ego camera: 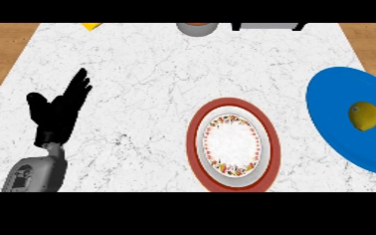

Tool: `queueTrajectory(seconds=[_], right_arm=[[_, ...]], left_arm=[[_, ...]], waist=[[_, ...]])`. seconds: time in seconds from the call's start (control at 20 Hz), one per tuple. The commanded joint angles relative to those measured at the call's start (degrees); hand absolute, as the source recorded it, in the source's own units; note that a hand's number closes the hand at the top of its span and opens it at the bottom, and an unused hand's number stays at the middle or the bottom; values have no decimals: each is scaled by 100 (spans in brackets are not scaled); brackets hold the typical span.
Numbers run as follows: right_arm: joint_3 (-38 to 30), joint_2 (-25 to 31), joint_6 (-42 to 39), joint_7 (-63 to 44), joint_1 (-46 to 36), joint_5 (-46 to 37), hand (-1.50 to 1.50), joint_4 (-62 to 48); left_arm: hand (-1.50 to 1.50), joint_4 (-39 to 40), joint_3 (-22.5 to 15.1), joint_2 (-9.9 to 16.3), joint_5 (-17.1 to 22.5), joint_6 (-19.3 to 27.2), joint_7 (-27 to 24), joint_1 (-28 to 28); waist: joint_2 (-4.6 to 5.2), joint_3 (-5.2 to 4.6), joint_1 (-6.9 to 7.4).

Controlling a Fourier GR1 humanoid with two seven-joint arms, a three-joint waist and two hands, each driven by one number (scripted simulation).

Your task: Pick the lemon from the plate and place it in the plate

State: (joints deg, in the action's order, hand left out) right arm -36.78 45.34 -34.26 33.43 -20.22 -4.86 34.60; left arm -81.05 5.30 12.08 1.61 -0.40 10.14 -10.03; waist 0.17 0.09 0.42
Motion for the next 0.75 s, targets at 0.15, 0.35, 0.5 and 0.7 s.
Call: queueTrajectory(seconds=[0.15,0.35,0.5,0.7], right_arm=[[159,524,-571,942,-179,-67,-150,-919],[172,691,-504,1185,-60,-24,-150,-1135],[350,568,-294,1636,259,-176,-150,-1199],[411,984,-489,1681,298,-187,-150,-1420]], left_arm=[[0,285,-25,-115,-87,35,-195,-164],[0,270,-35,-119,-121,8,-282,-18],[0,70,16,-71,-41,-35,-184,-3],[0,-117,-171,-183,-193,65,-63,91]], waist=[[35,12,62],[32,13,51],[22,15,47],[18,24,63]])
